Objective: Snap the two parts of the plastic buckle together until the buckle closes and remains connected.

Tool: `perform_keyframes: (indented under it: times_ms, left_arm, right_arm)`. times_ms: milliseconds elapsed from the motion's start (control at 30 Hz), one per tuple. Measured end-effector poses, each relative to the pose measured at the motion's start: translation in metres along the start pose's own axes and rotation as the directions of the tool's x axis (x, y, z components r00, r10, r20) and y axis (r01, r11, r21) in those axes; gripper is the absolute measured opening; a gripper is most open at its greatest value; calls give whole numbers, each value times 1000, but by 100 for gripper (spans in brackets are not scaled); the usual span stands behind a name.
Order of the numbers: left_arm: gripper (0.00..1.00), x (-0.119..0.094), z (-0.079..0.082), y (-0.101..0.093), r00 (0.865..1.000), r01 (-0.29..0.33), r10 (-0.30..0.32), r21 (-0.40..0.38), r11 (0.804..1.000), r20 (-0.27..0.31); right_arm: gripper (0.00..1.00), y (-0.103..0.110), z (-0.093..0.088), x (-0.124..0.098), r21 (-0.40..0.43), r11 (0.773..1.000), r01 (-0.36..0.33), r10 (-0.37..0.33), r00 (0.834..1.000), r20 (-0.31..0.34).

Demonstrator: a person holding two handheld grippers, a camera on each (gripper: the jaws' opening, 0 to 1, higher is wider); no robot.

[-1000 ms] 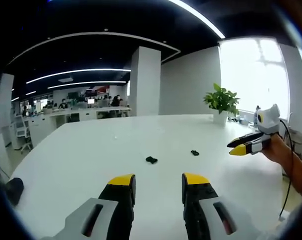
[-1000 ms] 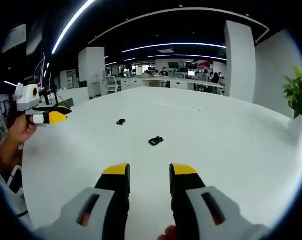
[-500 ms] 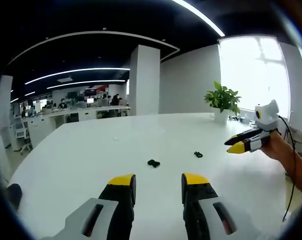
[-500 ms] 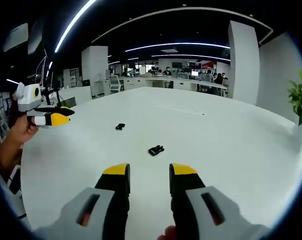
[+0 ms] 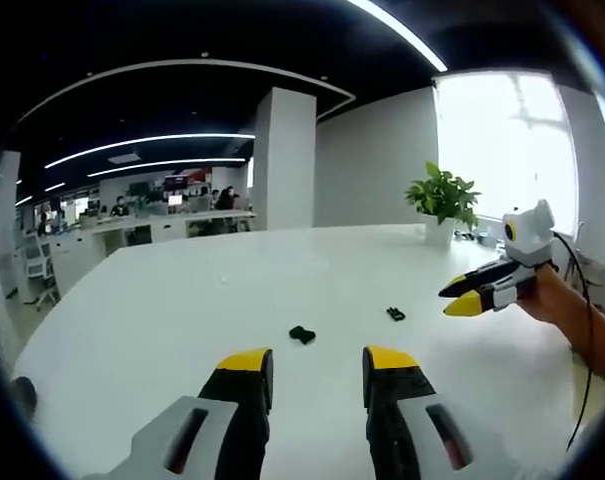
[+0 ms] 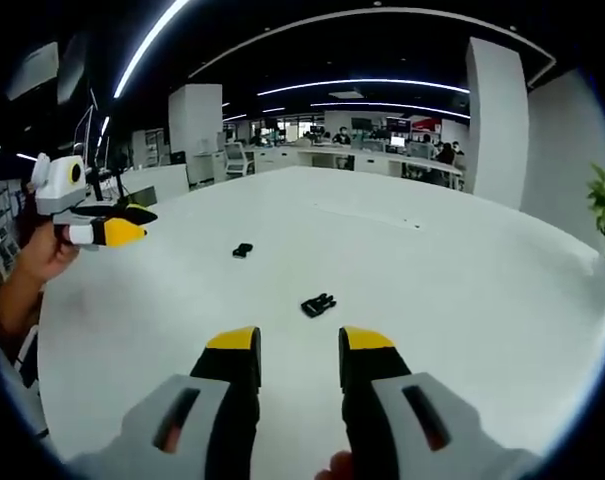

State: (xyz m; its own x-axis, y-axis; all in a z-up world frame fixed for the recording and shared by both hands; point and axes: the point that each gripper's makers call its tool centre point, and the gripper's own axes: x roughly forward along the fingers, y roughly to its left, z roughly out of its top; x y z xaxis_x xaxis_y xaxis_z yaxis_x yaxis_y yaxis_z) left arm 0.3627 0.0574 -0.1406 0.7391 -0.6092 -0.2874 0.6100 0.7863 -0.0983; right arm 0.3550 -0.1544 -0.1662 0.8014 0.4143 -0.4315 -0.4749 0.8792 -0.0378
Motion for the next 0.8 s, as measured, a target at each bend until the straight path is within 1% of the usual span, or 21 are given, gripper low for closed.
perform_keyframes:
  times_ms: [200,400,700,800]
  left_arm:
    - [35,5,-2,5,1000,-2,2,-15,1000,-8]
    - [35,9,-1,8,1000,-1,1,-27,1000,-15]
    - [35,17,8,9,1000,3,-3,-23,1000,-10]
    - [35,20,9,8,1000,6,-6,-24,1000,-12]
  right_arm:
    - [31,-3,3,4,0,1000,2,-2,1000,-4]
    - [31,-11,10,8,-6,1000,18,-18,1000,-1]
    - [31,-13,14,19,-9,1000,6,-6,1000,-12]
    - [31,-13,16,22,-11,1000,2,-2,1000,-17]
